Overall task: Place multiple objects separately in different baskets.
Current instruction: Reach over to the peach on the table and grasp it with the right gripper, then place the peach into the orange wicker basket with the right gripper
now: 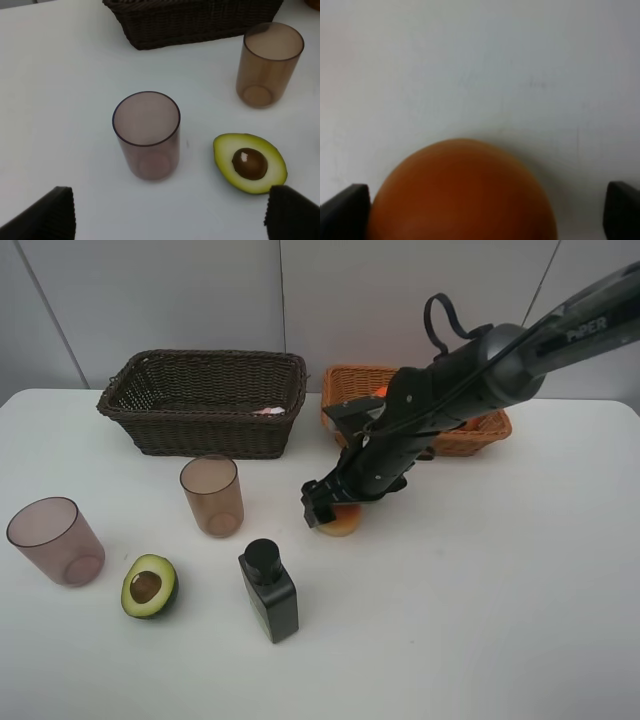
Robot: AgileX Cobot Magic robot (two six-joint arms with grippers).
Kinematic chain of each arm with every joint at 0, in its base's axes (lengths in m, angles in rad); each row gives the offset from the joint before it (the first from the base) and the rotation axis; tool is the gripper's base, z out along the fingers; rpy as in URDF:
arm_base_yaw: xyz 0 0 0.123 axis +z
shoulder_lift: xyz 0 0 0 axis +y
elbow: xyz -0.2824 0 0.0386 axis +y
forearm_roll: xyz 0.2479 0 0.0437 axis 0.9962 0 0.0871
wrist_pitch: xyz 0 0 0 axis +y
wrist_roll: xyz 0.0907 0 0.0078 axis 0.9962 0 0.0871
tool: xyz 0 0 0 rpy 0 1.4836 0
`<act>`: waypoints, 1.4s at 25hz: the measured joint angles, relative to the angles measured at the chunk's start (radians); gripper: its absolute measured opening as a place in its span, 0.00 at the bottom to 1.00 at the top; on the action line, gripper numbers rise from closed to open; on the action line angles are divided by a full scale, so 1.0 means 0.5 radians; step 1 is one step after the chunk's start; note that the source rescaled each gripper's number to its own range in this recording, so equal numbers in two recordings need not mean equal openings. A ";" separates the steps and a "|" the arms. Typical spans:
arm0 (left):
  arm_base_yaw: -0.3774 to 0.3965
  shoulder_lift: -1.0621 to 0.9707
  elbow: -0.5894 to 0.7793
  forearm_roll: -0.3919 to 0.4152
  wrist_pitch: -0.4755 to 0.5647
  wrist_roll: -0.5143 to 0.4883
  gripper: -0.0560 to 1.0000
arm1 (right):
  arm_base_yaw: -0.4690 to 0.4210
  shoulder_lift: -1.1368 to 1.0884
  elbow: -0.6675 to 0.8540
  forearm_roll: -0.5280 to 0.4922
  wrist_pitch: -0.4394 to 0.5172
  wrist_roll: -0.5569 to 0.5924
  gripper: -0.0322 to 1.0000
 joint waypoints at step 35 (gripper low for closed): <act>0.000 0.000 0.000 0.000 0.000 0.000 1.00 | 0.000 -0.300 0.000 0.000 0.174 0.000 0.47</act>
